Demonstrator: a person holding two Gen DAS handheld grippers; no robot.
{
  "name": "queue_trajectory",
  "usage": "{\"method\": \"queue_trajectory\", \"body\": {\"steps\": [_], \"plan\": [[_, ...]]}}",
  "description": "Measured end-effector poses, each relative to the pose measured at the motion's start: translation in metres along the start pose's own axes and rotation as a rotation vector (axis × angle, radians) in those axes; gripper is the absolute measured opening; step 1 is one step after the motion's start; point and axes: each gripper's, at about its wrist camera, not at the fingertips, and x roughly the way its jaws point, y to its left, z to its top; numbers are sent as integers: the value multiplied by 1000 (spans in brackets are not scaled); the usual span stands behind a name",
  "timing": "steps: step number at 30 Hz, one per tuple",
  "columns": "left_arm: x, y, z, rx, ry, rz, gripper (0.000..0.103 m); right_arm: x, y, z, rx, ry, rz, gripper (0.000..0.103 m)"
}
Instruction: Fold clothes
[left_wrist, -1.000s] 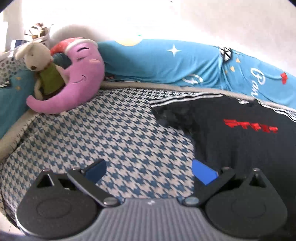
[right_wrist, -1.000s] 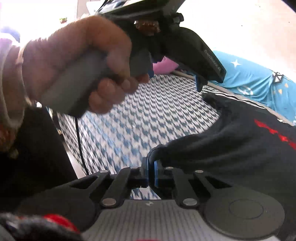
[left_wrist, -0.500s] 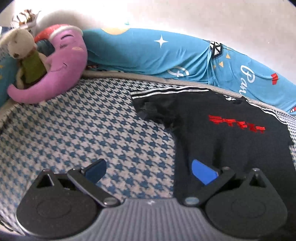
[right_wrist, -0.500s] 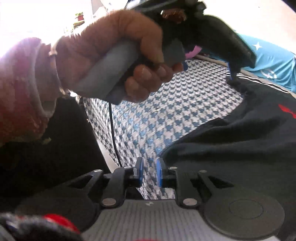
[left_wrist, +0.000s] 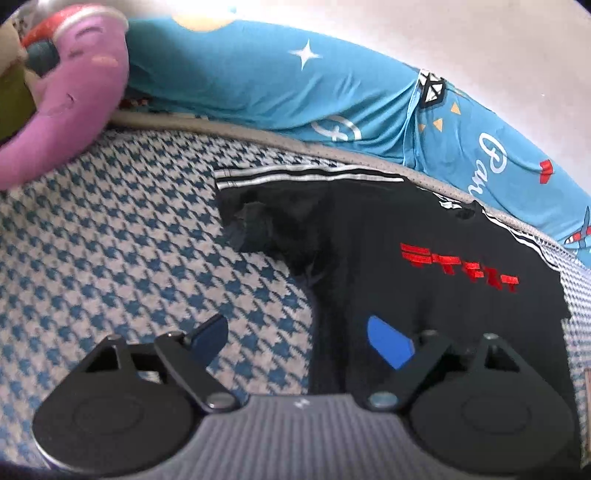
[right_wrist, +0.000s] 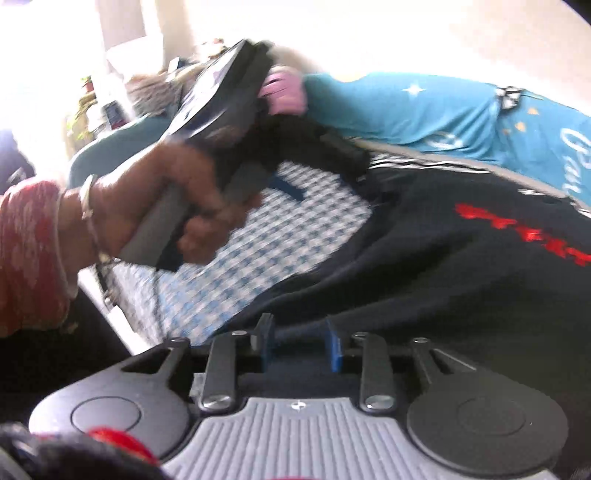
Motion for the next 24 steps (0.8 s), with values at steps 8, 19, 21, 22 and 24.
{"method": "queue_trajectory", "body": {"steps": [8, 19, 21, 22, 24], "plan": [[37, 2, 16, -43, 82, -44, 71, -9, -57, 22, 78, -44, -91, 35], [68, -16, 23, -4, 112, -53, 71, -3, -101, 29, 166, -54, -141, 36], [71, -18, 25, 2, 106, -48, 71, -4, -107, 30, 183, -55, -149, 38], [73, -20, 26, 8, 102, -44, 69, -4, -110, 30, 191, -55, -153, 39], [75, -24, 27, 31, 89, -22, 56, -4, -117, 30, 208, -56, -162, 40]]}}
